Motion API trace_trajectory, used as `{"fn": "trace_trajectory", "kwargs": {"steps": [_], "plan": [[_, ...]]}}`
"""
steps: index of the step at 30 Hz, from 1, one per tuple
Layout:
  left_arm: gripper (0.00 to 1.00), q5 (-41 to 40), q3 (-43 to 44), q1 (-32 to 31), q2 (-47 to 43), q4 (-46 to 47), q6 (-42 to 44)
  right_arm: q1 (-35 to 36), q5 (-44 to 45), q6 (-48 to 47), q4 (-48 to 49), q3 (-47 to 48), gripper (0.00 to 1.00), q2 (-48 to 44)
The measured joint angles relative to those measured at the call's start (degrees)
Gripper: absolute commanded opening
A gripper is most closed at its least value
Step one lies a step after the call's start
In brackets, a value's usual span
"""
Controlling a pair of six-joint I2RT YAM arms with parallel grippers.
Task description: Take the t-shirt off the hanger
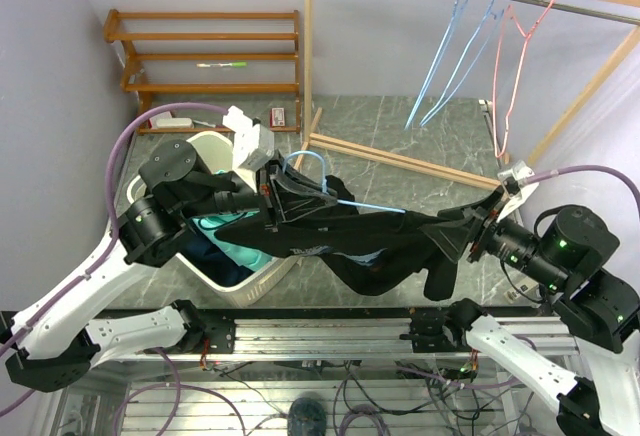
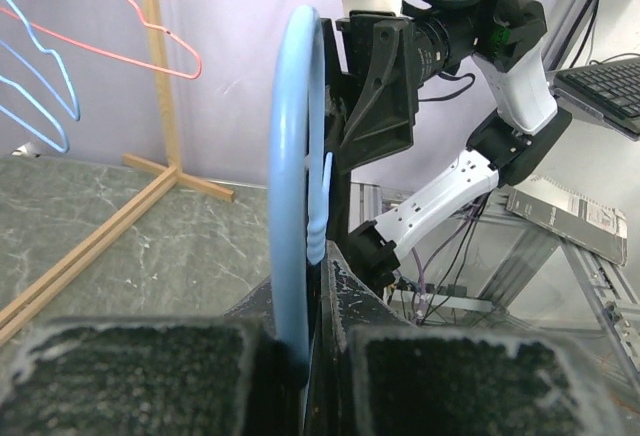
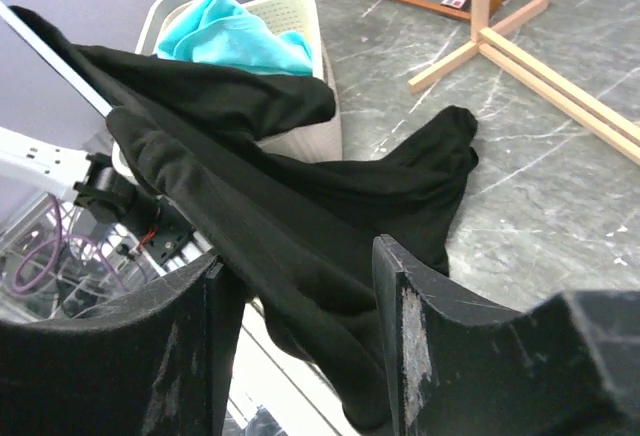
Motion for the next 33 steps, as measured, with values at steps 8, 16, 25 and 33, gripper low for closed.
{"fn": "trace_trajectory", "kwargs": {"steps": [8,16,25,33], "plan": [[0.07,-1.92,1.18,0.0,-1.42,-3.48,1.2,0.02,2.89,-0.17,-1.36,1.79,0.0,-2.29],[0.07,-2.71,1.18,-0.02,-1.44,-3.65,1.16,0.28,4.11,-0.31,-3.52,5.18,0.0,-2.19],[0.07,-4.52,1.7,-0.5,-1.44,-6.69,1.6,1.01,7.8,1.92,-3.85,5.7,0.34,-2.21],[0.07,-5.03,3.54,-0.09,-4.0,-5.75,1.31,1.01,0.83,0.98,-3.8,2.8,0.49,-6.12]]}}
